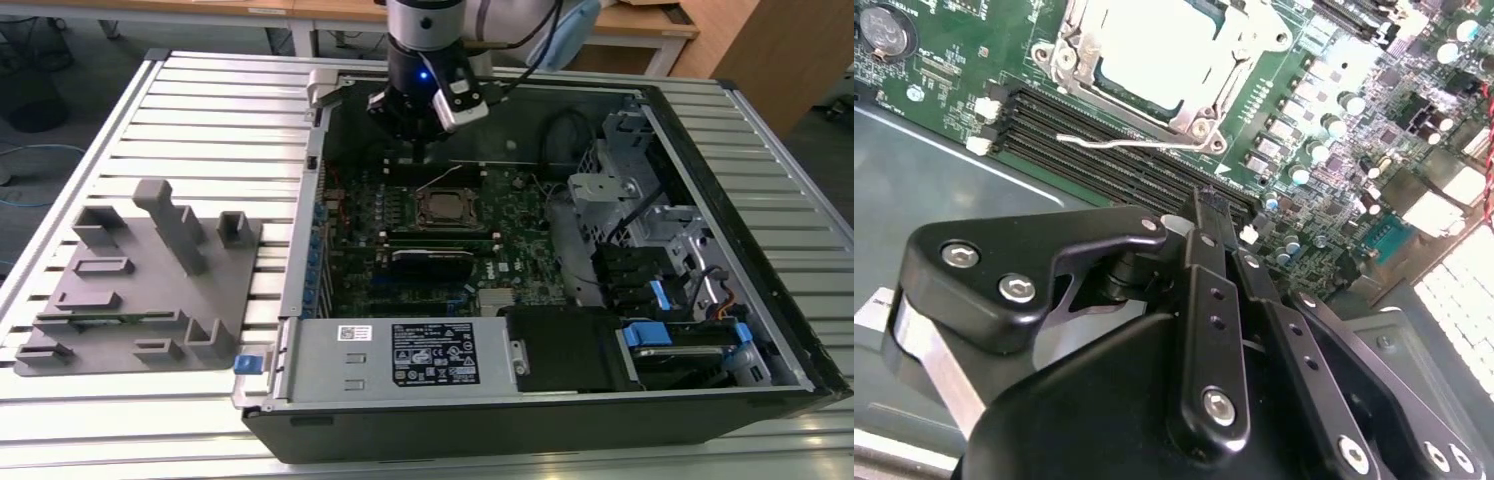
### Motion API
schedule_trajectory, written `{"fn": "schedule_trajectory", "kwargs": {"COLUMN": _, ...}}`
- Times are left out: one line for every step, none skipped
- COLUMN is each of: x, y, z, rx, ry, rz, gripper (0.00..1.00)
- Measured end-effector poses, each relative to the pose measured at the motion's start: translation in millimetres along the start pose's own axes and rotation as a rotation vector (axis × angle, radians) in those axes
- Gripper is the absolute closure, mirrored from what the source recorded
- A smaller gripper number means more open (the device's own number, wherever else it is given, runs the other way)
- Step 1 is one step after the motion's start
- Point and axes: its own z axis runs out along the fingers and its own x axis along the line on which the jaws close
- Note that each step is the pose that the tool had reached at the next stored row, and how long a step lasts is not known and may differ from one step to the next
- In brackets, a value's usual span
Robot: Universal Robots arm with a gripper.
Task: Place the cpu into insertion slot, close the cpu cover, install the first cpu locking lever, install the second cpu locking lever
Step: 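Install the first cpu locking lever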
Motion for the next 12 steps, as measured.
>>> {"fn": "schedule_trajectory", "kwargs": {"x": -2.9, "y": 0.1, "z": 0.7, "rx": -0.0001, "ry": -0.0001, "rz": 0.000, "gripper": 0.89}}
{"fn": "schedule_trajectory", "kwargs": {"x": -5.4, "y": 0.2, "z": 1.3, "rx": -0.0002, "ry": -0.0001, "rz": 0.000, "gripper": 0.89}}
{"fn": "schedule_trajectory", "kwargs": {"x": -7.7, "y": 0.2, "z": 1.9, "rx": -0.0001, "ry": -0.0001, "rz": 0.000, "gripper": 0.89}}
{"fn": "schedule_trajectory", "kwargs": {"x": -9.7, "y": 0.3, "z": 2.5, "rx": -0.0002, "ry": -0.0001, "rz": 0.000, "gripper": 0.89}}
{"fn": "schedule_trajectory", "kwargs": {"x": -10.9, "y": 0.3, "z": 3.3, "rx": -0.0003, "ry": -0.0002, "rz": 0.000, "gripper": 0.89}}
{"fn": "schedule_trajectory", "kwargs": {"x": -11.1, "y": 0.2, "z": 4.2, "rx": -0.0002, "ry": -0.0001, "rz": 0.000, "gripper": 0.89}}
{"fn": "schedule_trajectory", "kwargs": {"x": -11.3, "y": 0.2, "z": 5.2, "rx": 0.0000, "ry": 0.0000, "rz": 0.000, "gripper": 0.89}}
{"fn": "schedule_trajectory", "kwargs": {"x": -11.8, "y": 0.1, "z": 6.3, "rx": 0.0000, "ry": 0.0000, "rz": 0.000, "gripper": 0.89}}
{"fn": "schedule_trajectory", "kwargs": {"x": -12.7, "y": 0.0, "z": 7.5, "rx": 0.0000, "ry": 0.0000, "rz": 0.000, "gripper": 0.89}}
{"fn": "schedule_trajectory", "kwargs": {"x": -14.1, "y": 0.0, "z": 8.6, "rx": -0.0001, "ry": -0.0001, "rz": 0.000, "gripper": 0.89}}
{"fn": "schedule_trajectory", "kwargs": {"x": -16.0, "y": 0.1, "z": 9.5, "rx": -0.0001, "ry": -0.0001, "rz": 0.000, "gripper": 0.89}}
{"fn": "schedule_trajectory", "kwargs": {"x": -17.9, "y": 0.2, "z": 10.3, "rx": 0.0000, "ry": 0.0000, "rz": 0.000, "gripper": 0.89}}
